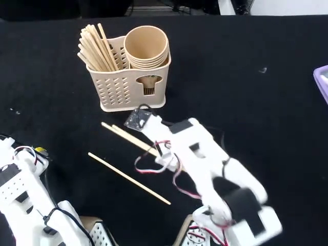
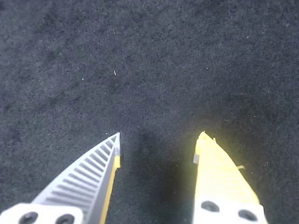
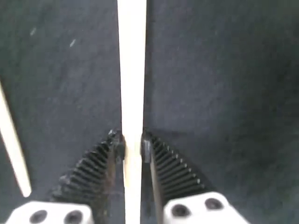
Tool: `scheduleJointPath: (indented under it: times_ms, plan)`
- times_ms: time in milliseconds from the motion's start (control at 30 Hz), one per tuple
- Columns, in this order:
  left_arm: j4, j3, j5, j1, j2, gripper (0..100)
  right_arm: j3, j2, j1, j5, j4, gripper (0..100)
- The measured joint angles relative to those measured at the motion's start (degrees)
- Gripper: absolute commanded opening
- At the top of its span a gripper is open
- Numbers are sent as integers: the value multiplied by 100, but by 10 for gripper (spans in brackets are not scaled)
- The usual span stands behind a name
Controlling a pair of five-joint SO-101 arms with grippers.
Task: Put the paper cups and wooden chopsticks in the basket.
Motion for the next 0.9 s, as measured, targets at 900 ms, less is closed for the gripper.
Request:
scheduleJointPath:
  times_ms: [900]
  plan:
    - [0, 0, 0, 0, 0, 259, 2505, -3895, -905, -440, -360, 15]
